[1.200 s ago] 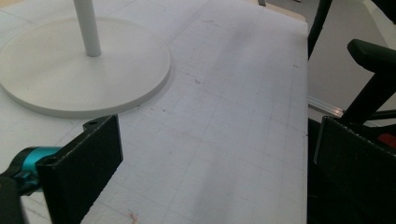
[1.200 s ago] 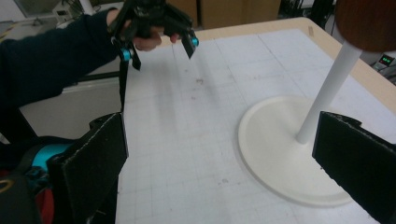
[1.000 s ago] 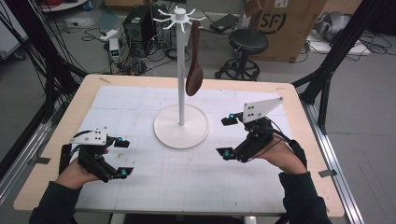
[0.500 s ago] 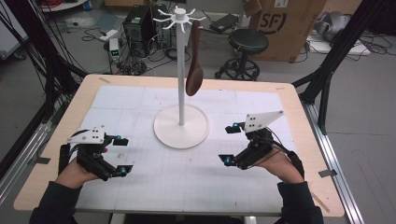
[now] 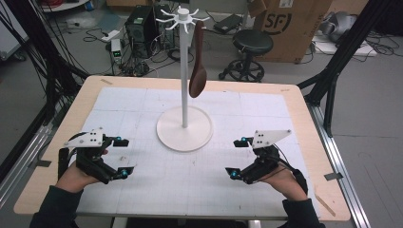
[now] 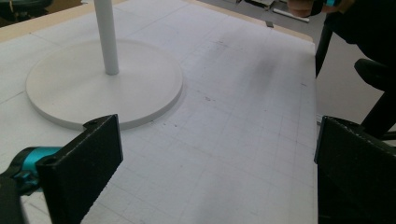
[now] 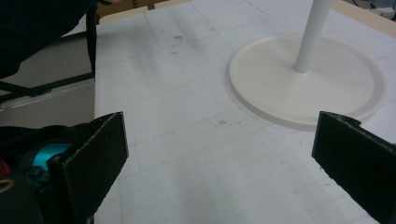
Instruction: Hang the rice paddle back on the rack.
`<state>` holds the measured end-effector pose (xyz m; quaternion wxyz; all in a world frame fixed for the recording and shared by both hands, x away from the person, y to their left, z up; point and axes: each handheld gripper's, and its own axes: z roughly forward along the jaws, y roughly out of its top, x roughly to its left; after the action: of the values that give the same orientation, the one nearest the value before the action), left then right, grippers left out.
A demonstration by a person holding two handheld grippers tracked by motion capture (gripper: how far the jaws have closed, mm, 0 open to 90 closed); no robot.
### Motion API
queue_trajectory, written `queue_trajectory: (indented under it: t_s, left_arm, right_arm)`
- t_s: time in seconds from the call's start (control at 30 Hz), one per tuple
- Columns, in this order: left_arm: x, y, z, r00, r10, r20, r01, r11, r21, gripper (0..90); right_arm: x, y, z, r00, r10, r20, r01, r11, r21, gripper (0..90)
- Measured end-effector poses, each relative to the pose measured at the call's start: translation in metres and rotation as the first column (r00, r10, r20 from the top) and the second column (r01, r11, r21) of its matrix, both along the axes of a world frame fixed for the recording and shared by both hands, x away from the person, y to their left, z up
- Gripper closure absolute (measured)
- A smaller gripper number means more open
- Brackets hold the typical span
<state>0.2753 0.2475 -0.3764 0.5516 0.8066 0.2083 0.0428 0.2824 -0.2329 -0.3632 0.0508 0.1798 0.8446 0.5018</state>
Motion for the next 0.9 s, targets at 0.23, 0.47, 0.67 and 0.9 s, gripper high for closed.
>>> queue_trajectory:
  t_s: [0.23, 0.47, 0.67, 0.9]
  left_arm:
    - [-0.001, 0.002, -0.002, 0.9999, 0.013, 0.001, -0.013, 0.9999, -0.009, 1.7]
    - [0.001, 0.002, -0.006, 0.9998, 0.022, 0.004, -0.022, 0.9998, -0.001, 1.7]
    - [0.001, 0.001, -0.007, 0.9997, 0.024, 0.003, -0.024, 0.9997, -0.004, 1.7]
    - [0.001, 0.002, -0.010, 0.9996, 0.027, -0.005, -0.027, 0.9996, -0.010, 1.7]
  right_arm:
    - [-0.009, -0.005, -0.015, 0.9997, -0.024, -0.009, 0.024, 0.9997, 0.010, 2.5]
    - [-0.011, -0.009, -0.021, 0.9990, -0.039, -0.021, 0.039, 0.9992, 0.000, 2.5]
    - [-0.011, -0.013, -0.022, 0.9983, -0.058, -0.006, 0.058, 0.9982, 0.011, 2.5]
    - [-0.011, -0.014, -0.024, 0.9976, -0.069, -0.010, 0.069, 0.9976, 0.010, 2.5]
